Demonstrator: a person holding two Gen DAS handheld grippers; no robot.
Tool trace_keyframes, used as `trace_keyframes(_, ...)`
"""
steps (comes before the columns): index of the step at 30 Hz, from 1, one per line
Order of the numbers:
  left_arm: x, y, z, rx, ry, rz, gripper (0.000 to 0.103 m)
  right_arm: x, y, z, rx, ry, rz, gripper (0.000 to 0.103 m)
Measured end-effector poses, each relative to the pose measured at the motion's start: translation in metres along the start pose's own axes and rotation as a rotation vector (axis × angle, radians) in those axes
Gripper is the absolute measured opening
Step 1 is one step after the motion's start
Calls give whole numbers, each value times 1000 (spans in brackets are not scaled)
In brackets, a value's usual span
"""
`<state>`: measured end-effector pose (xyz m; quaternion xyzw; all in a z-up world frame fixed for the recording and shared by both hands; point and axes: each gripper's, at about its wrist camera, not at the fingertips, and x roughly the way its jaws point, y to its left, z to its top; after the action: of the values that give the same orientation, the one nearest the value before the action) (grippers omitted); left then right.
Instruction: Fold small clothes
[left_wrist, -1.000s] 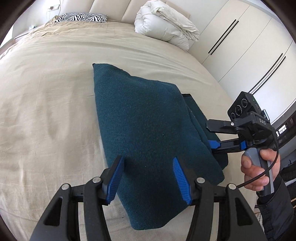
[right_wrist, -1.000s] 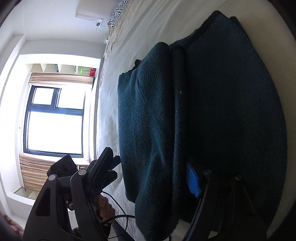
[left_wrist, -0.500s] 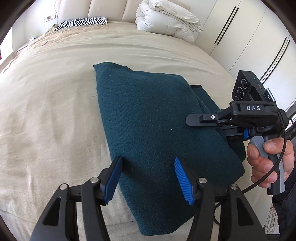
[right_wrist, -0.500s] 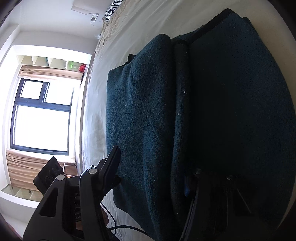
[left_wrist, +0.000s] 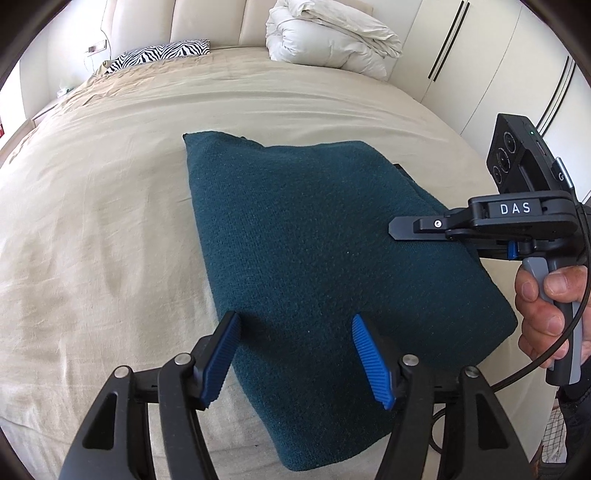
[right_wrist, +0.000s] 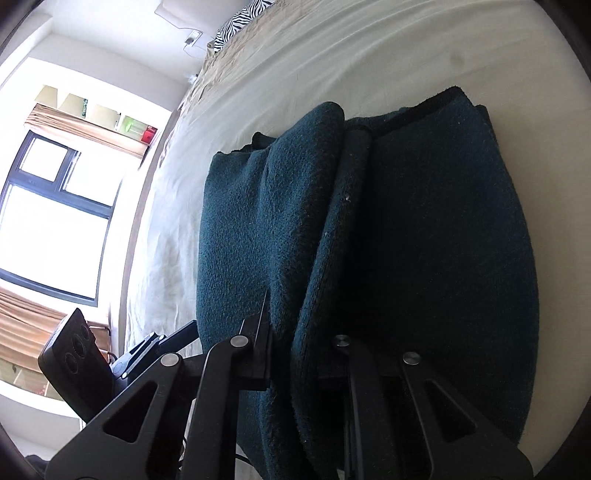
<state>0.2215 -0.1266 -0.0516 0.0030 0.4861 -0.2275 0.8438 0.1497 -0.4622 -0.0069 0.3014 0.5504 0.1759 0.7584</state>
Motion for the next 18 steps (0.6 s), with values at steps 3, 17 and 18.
trace_keyframes(3, -1, -2, 3, 8, -5, 6, 66, -15, -4, -2, 3, -21, 6, 12)
trace_keyframes(17, 15, -19, 9, 44, 22, -8, 67, -59, -80, -20, 159, -129, 42, 12)
trace_keyframes(18, 16, -20, 9, 48, 24, -6, 67, -55, -81, -26, 160, -134, 50, 12)
